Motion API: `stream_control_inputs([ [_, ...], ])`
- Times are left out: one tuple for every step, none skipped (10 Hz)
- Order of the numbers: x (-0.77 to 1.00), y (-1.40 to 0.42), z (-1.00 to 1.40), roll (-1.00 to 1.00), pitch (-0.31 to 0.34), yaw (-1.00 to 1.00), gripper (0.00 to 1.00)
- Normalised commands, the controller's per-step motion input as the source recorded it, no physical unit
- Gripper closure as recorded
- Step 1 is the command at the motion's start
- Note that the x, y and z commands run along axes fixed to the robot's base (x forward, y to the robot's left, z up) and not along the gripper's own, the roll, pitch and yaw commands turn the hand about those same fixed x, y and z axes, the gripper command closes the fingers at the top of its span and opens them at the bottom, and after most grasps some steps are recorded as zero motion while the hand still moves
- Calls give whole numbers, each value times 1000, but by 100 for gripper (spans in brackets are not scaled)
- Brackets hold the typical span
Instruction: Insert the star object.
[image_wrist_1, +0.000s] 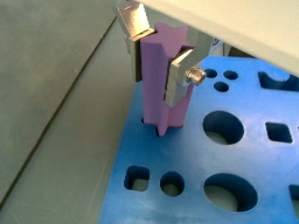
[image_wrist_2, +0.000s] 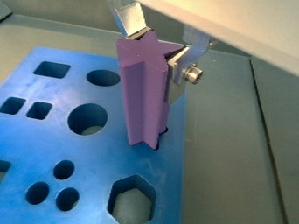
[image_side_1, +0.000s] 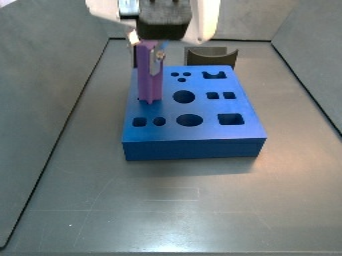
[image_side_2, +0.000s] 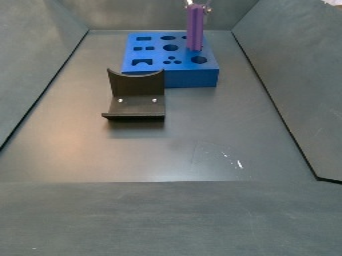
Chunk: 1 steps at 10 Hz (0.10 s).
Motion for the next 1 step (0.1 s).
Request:
stream_control_inputs([
  [0,0,0,0,0,0,100],
])
